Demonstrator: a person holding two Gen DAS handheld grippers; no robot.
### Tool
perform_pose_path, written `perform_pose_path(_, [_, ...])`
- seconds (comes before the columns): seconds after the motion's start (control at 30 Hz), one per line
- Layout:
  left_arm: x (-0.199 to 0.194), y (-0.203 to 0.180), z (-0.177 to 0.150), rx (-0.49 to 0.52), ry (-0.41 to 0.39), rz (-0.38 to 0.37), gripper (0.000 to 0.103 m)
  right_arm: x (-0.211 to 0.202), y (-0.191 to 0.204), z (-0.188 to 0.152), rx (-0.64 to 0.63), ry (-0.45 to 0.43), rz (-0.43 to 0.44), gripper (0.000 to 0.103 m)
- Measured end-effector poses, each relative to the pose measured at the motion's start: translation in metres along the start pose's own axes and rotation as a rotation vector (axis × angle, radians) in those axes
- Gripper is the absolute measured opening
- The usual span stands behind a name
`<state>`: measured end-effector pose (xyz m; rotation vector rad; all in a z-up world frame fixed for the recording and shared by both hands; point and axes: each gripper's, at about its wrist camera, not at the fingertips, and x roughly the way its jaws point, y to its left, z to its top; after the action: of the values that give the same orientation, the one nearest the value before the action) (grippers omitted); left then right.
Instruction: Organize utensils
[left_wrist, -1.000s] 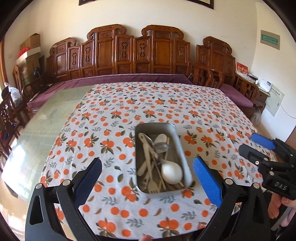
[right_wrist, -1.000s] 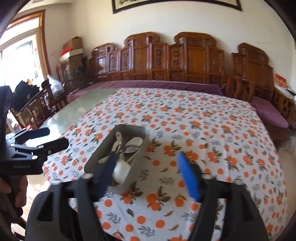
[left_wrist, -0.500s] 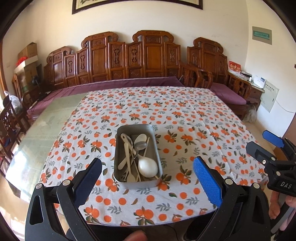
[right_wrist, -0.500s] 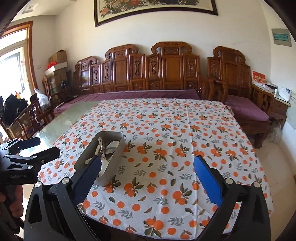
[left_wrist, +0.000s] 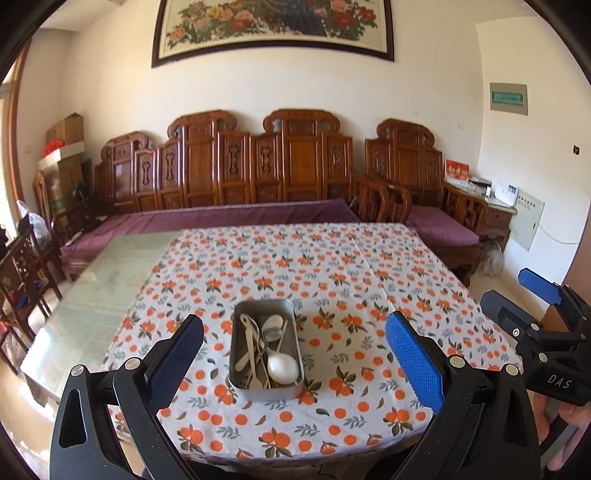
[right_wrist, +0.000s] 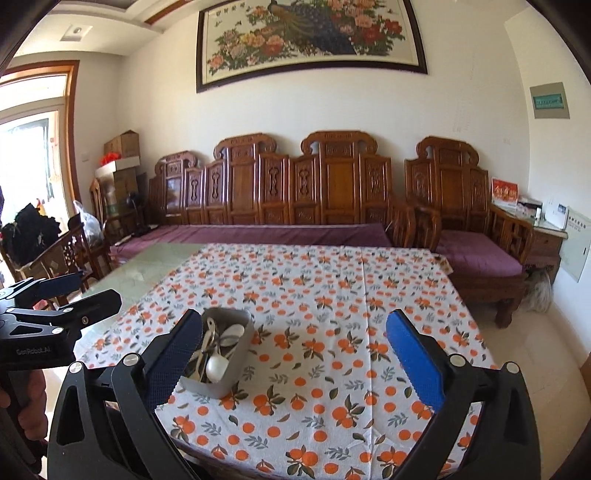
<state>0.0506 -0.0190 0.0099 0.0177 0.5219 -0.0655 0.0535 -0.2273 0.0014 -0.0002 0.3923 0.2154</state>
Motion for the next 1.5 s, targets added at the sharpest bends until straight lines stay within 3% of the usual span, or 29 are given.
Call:
perform_pose_path(0.27, [-0.020, 0.001, 0.003, 0.001, -0.050, 0.031, 0.095, -0.018, 0.002, 0.010, -0.013, -0.052, -0.017, 0.100])
perform_pose_path(1.5, [-0.026, 0.003, 0.004, -0.016, -0.064, 0.036, 0.095, -0.017, 0.001, 0.010, -0.001, -0.058, -0.014, 0.100])
